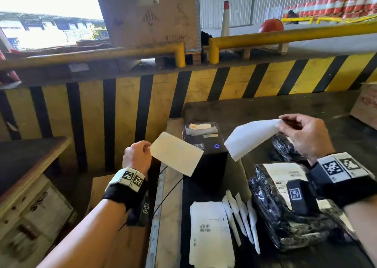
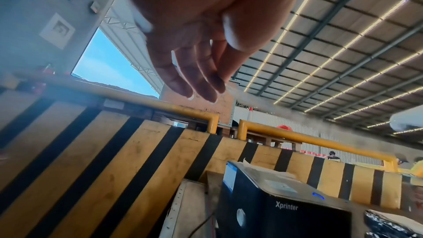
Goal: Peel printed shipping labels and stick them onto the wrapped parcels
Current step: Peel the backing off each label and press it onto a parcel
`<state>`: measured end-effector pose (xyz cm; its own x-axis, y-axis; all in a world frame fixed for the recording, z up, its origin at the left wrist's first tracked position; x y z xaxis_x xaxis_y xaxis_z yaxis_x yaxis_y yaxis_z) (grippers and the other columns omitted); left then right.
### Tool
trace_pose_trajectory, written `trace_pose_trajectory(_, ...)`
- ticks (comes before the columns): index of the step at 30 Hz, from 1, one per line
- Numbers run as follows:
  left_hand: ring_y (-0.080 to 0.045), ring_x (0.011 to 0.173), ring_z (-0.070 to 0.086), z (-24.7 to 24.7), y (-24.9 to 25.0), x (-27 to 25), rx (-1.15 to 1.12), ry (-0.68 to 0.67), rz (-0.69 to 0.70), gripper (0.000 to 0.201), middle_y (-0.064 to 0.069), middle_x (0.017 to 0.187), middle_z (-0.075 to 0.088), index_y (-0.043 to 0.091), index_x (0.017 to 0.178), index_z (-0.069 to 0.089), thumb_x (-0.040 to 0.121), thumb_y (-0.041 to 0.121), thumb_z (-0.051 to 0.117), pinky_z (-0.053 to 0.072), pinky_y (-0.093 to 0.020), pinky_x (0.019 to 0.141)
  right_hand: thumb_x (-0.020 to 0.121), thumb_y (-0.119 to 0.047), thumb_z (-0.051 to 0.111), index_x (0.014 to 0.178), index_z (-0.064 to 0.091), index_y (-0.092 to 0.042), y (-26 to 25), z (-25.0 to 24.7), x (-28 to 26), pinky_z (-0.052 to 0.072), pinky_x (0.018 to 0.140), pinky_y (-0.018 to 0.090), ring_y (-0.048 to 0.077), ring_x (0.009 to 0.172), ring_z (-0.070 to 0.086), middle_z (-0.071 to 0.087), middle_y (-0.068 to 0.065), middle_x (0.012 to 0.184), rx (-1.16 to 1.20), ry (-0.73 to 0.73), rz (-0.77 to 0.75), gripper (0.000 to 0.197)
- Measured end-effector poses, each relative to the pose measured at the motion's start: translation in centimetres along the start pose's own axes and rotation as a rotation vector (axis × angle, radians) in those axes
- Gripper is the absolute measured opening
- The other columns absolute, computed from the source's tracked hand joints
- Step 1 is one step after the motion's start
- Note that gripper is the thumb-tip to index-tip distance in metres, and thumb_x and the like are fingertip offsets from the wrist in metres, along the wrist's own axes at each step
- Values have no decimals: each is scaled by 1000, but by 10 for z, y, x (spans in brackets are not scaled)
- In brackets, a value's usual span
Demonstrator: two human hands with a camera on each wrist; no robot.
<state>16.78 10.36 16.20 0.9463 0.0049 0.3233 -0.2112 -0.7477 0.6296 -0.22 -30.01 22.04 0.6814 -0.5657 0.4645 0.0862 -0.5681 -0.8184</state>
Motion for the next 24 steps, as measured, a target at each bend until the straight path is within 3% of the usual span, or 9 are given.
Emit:
trace_pose_trajectory(2, -25, 84, 66, 4, -3, -3, -10, -14, 4, 21, -10, 98, 70, 12, 103, 70, 94, 13, 52, 54, -31, 74, 82, -16, 70, 98, 72, -14, -5, 17, -9, 54, 76, 27, 17, 82, 66, 71, 4, 92, -49, -76, -17, 16)
trace_pose_trajectory(5, -26, 82, 68, 12, -1, -8, -89, -40, 26, 19, -11, 95, 71, 14, 100, 71, 91, 10, 55, 58, -37, 77, 80, -13, 72, 98, 73, -13, -3, 58, -29, 51, 76, 19, 16, 82, 66, 72, 4, 94, -94, -236, -27, 18)
trace_pose_trajectory(10, -26, 86, 69, 24, 13, -23, -160, -112, 69, 18, -12, 99, 70, 7, 105, 69, 92, 7, 57, 55, -27, 74, 80, -15, 71, 99, 73, -13, 32, 123, -76, 43, 76, 17, 12, 83, 63, 73, 2, 96, -294, -461, 58, 19)
trace_pose_trajectory(15, -16, 74, 67, 38, 22, -38, -240, -166, -18, 18, -7, 89, 69, 11, 101, 68, 95, 13, 51, 44, -8, 55, 81, -14, 64, 98, 73, -15, 78, 146, -107, 44, 79, 18, 18, 96, 65, 72, 3, 102, -493, -638, 211, 19)
trace_pose_trajectory(18, -12, 67, 64, 47, 36, -44, -304, -189, -12, 18, -7, 86, 68, 10, 103, 67, 96, 14, 51, 45, -10, 53, 83, -19, 63, 99, 71, -14, 73, 141, -107, 46, 80, 20, 19, 97, 65, 71, 5, 101, -505, -658, 192, 19)
trace_pose_trajectory(22, -13, 68, 66, 57, 73, -43, -350, -169, 68, 17, -3, 84, 68, 10, 101, 68, 95, 17, 53, 49, -12, 56, 86, -33, 63, 92, 73, -16, 16, 120, -86, 38, 65, 4, 7, 79, 61, 72, -2, 89, -356, -536, 7, 20)
trace_pose_trajectory(24, -12, 68, 66, 63, 99, -42, -363, -162, 123, 16, 0, 80, 68, 11, 99, 68, 94, 20, 55, 53, -16, 59, 85, -38, 64, 90, 73, -18, -17, 109, -77, 38, 66, 4, 4, 77, 60, 71, -6, 86, -305, -502, -91, 23)
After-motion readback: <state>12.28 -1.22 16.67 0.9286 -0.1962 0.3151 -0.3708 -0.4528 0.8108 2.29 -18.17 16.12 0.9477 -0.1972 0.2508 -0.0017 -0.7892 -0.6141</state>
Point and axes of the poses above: each hand's wrist, its own x-axis towards the middle knuckle, its own z-axis out of the palm, y = z × x, the point moved 7 cm from there along x, towards the middle knuckle
